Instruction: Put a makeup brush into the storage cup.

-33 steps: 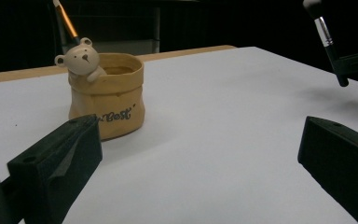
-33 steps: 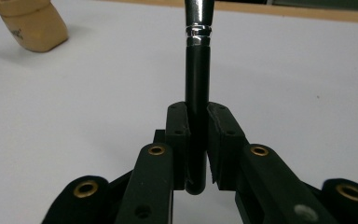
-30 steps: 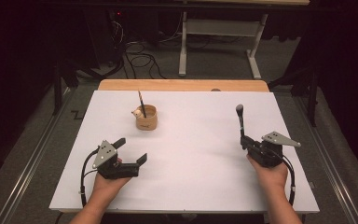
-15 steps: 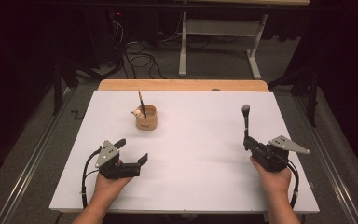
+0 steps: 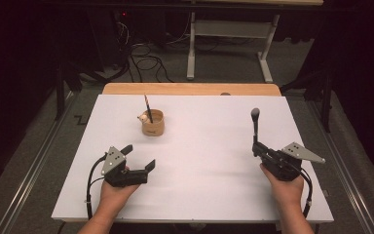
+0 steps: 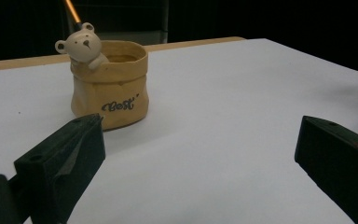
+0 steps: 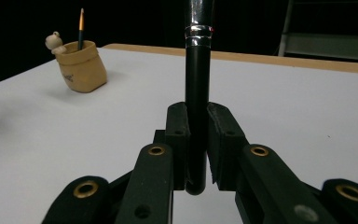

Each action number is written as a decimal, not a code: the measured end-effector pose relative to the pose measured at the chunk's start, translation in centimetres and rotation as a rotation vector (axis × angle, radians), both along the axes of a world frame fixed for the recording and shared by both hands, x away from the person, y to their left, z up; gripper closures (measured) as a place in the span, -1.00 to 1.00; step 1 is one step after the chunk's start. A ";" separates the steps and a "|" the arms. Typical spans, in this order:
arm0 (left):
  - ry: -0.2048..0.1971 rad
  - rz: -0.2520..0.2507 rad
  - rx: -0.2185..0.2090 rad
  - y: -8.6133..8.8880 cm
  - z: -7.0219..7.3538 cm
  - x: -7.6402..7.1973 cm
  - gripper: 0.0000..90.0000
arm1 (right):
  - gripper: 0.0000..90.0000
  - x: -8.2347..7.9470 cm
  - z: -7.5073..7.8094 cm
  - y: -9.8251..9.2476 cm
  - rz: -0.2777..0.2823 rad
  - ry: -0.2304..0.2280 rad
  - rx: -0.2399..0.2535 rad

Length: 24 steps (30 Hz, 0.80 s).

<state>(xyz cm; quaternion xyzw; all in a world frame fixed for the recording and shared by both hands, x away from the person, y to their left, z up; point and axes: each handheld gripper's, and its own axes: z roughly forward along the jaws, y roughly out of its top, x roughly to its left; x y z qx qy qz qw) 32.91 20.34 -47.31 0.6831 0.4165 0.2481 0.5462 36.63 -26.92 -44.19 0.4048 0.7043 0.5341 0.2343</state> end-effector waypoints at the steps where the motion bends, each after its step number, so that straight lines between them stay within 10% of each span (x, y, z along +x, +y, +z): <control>1: 0.001 -0.001 0.002 0.0 0.0 0.0 -0.95 | 0.80 0.0 0.1 0.1 0.010 -0.003 -0.004; 24: -0.003 -0.014 -0.002 0.0 0.0 0.0 -0.89 | 0.80 1.3 1.6 4.9 0.149 -0.095 -0.009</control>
